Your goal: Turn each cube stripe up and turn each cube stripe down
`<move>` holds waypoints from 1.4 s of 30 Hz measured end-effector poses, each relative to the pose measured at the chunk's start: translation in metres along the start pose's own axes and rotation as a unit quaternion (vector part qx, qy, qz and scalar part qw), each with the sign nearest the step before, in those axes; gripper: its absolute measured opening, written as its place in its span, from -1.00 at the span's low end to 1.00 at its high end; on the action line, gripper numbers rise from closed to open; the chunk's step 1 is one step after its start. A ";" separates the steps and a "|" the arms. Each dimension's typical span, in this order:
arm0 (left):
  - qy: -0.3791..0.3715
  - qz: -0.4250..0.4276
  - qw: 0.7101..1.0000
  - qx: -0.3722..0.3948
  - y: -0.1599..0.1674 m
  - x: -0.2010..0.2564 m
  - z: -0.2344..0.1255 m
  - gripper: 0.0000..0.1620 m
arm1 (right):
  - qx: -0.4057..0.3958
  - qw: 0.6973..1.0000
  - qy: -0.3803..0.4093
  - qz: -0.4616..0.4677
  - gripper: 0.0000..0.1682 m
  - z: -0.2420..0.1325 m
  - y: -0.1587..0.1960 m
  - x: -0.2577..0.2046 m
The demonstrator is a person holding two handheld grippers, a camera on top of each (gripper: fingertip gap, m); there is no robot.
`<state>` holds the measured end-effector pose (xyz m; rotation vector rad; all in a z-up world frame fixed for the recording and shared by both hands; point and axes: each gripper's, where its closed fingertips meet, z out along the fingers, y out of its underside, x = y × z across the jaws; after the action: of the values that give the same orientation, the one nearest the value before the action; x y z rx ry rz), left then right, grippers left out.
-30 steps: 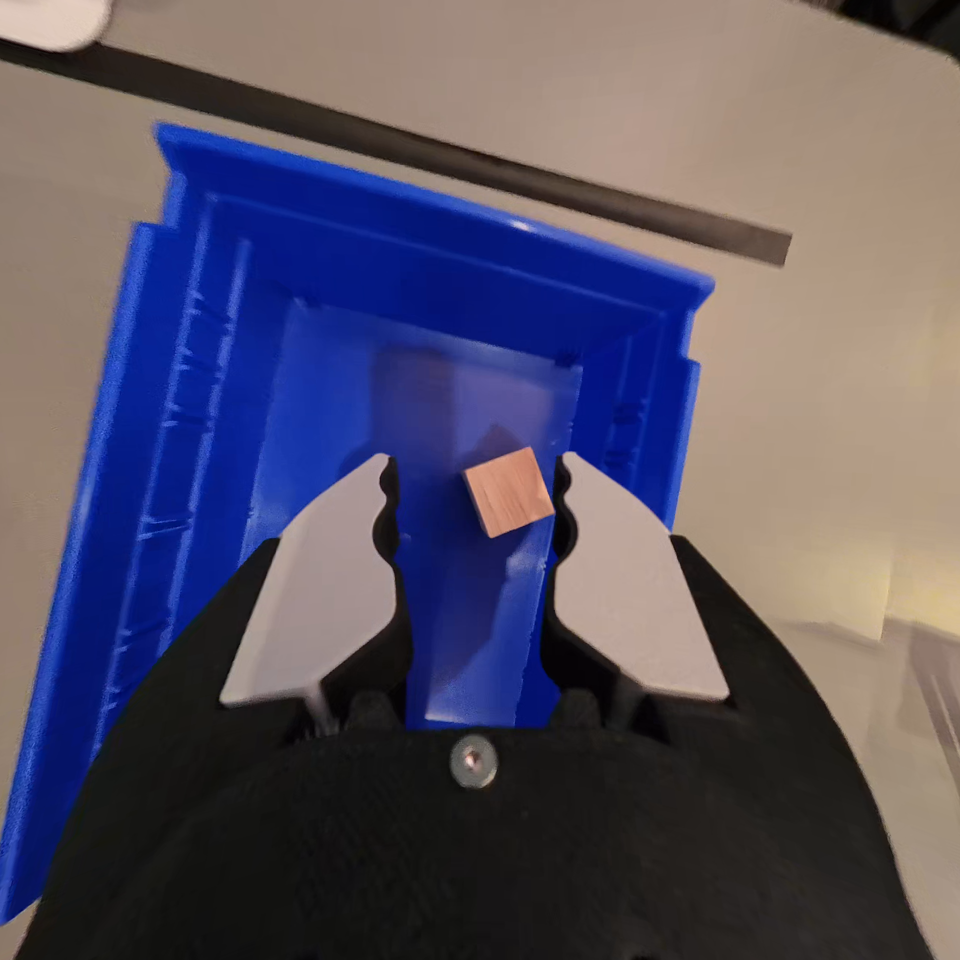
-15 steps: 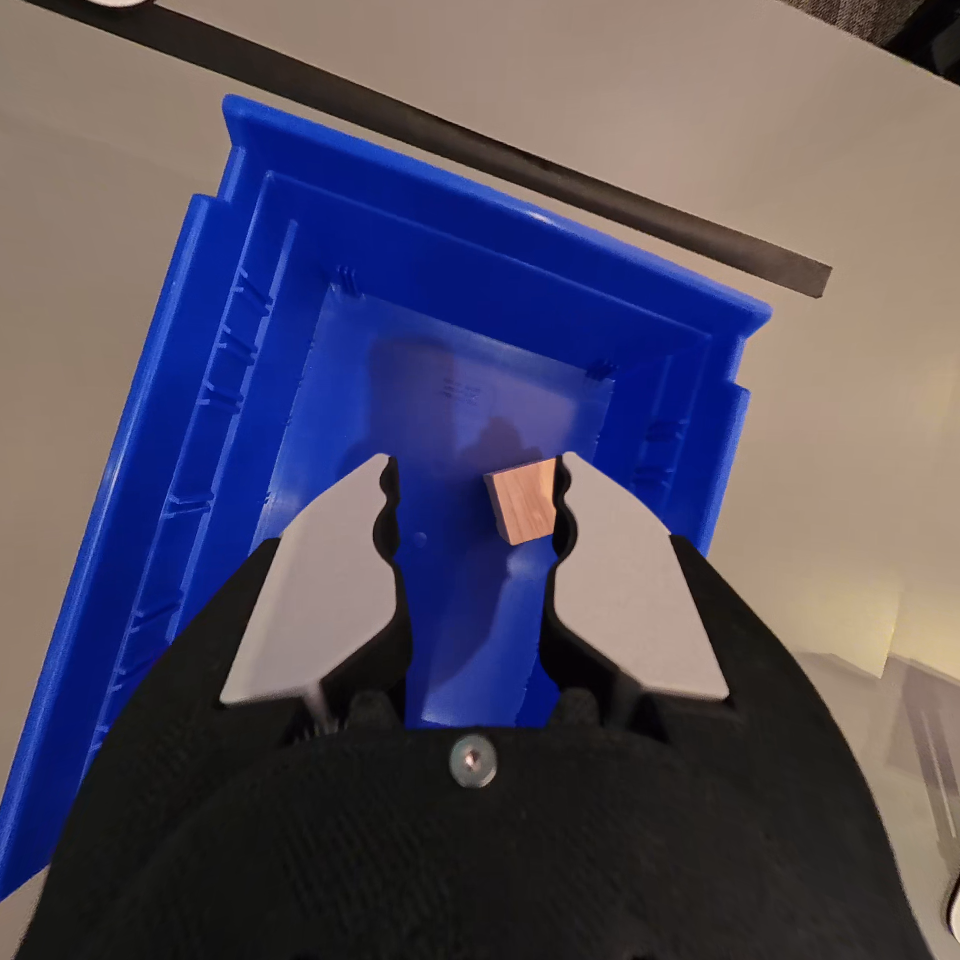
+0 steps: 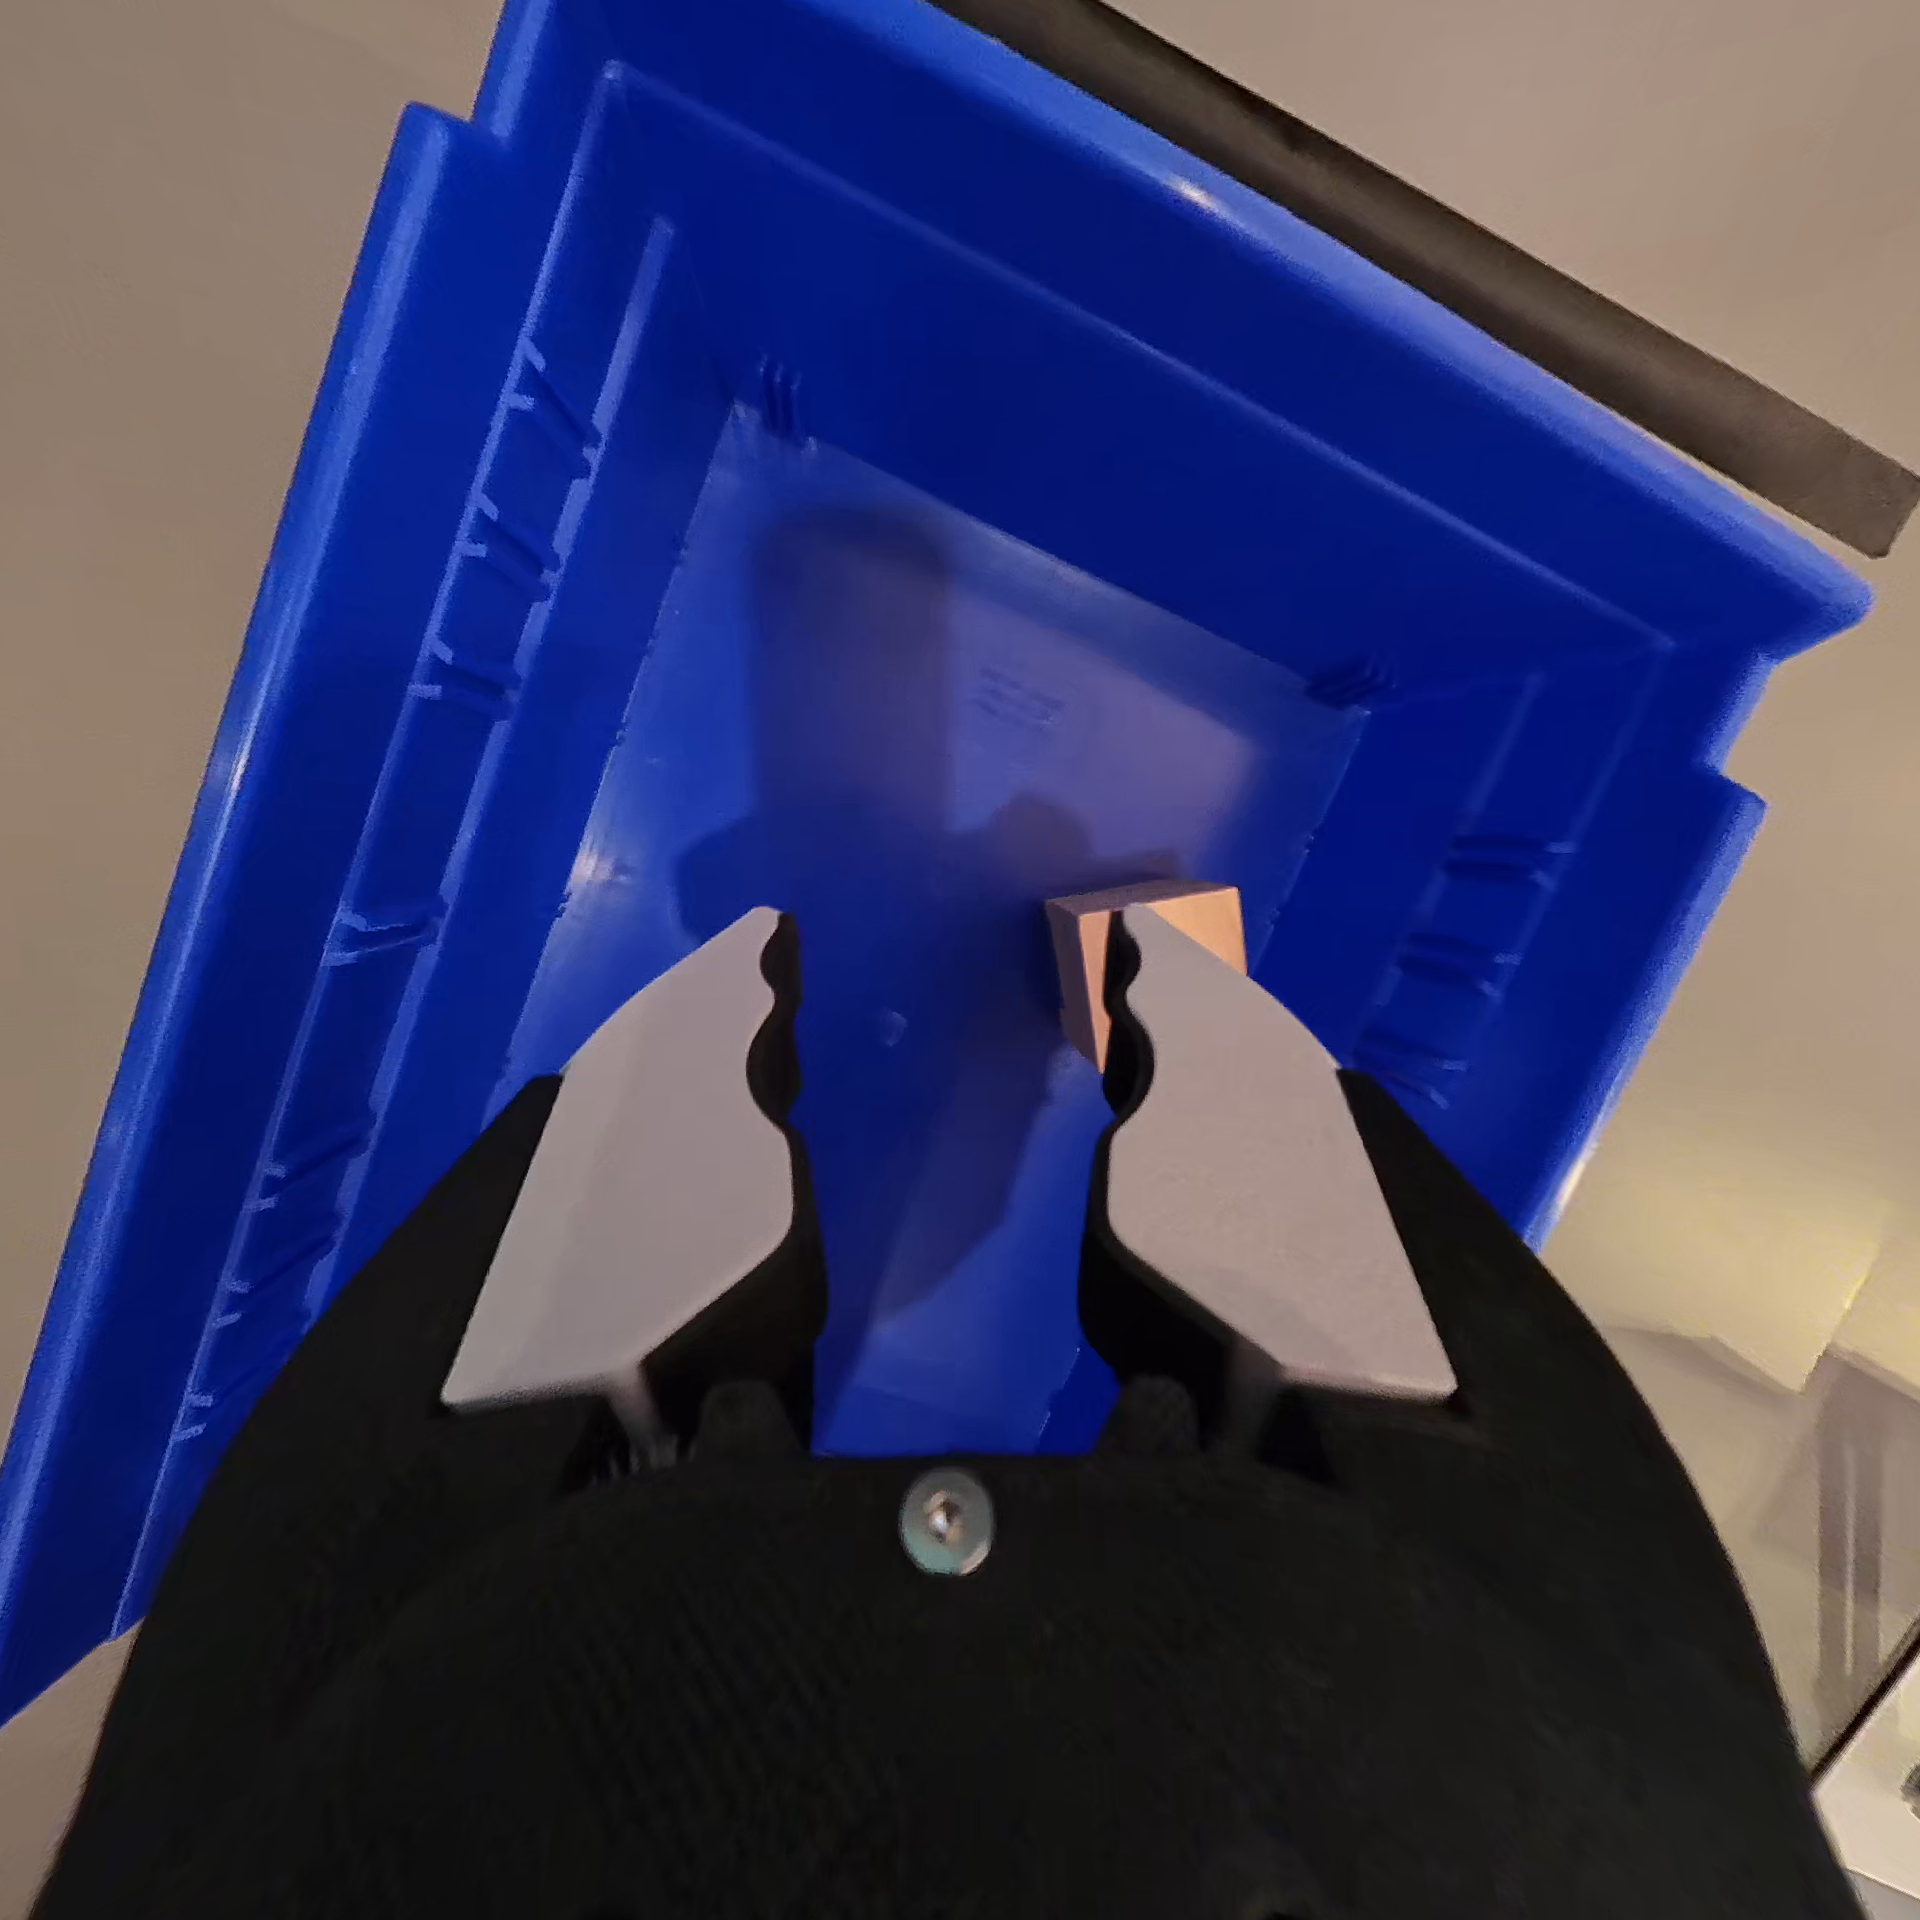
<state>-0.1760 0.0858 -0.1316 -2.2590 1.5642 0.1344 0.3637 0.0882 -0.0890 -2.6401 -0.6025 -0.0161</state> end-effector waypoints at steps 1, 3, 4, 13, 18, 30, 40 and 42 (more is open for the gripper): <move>0.003 0.001 1.000 -0.004 0.000 0.000 0.002 -0.18 | -0.002 1.000 -0.003 -0.002 -0.30 0.001 0.000 -0.001; 0.002 -0.005 1.000 -0.004 -0.002 -0.001 0.004 -0.19 | -0.004 1.000 -0.003 -0.005 -0.31 0.002 0.000 -0.003; 0.005 -0.014 1.000 -0.011 -0.002 -0.001 0.005 -0.22 | -0.006 1.000 -0.002 -0.003 -0.33 0.002 0.000 -0.002; 0.013 0.002 0.999 -0.040 -0.006 0.008 0.008 -0.23 | -0.020 1.000 -0.008 -0.004 -0.33 0.008 0.004 -0.004; -0.001 0.001 0.998 -0.059 0.002 0.003 0.008 -0.25 | -0.018 1.000 -0.008 -0.012 -0.34 0.007 0.003 -0.007; -0.025 -0.036 0.996 -0.079 0.007 -0.009 -0.007 -0.34 | -0.019 1.000 -0.006 -0.022 -0.36 0.007 0.002 -0.009; -0.136 -0.146 0.954 0.222 -0.069 -0.035 -0.155 -0.35 | 0.072 0.996 0.050 -0.021 -0.40 -0.037 -0.025 -0.004; -0.074 -0.155 0.935 0.312 -0.102 -0.015 -0.179 -0.35 | 0.139 0.987 0.076 -0.040 -0.41 -0.063 -0.044 -0.011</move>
<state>-0.1128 0.0644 0.0636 -1.8902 0.9686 -0.2419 0.3401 0.0937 -0.0151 -2.3203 -0.6104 -0.1470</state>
